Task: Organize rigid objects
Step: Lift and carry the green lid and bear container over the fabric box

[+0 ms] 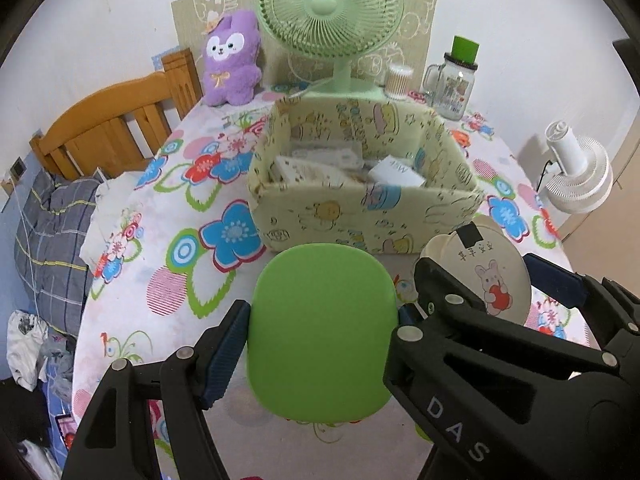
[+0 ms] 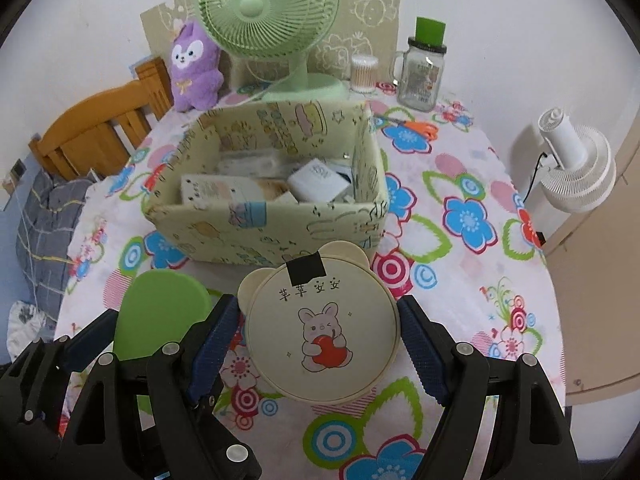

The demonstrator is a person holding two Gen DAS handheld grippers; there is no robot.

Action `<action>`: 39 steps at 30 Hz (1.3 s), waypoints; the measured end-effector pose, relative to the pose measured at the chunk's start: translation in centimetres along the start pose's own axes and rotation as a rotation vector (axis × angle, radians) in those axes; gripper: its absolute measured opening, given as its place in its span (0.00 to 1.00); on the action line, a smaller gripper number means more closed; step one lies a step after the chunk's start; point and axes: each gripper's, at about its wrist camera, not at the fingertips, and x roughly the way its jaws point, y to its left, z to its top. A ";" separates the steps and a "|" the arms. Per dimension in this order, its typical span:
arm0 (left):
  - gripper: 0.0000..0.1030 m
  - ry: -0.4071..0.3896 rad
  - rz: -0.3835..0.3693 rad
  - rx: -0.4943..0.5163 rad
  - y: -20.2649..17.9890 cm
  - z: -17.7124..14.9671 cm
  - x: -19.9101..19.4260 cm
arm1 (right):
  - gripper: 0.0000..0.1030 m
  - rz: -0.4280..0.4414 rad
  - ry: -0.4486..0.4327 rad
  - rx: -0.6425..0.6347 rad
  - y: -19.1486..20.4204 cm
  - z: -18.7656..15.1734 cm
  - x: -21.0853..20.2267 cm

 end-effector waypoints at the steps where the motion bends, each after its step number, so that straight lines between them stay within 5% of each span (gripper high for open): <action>1: 0.74 -0.003 0.000 0.000 0.0 0.1 -0.3 | 0.79 0.002 -0.005 0.002 -0.1 0.1 -0.4; 18: 0.74 -0.059 -0.035 0.013 -0.9 2.7 -4.1 | 0.79 -0.015 -0.072 0.032 -0.9 2.6 -4.9; 39: 0.74 -0.092 -0.053 0.042 -0.5 7.9 -2.4 | 0.79 -0.017 -0.090 0.056 -0.7 7.8 -2.9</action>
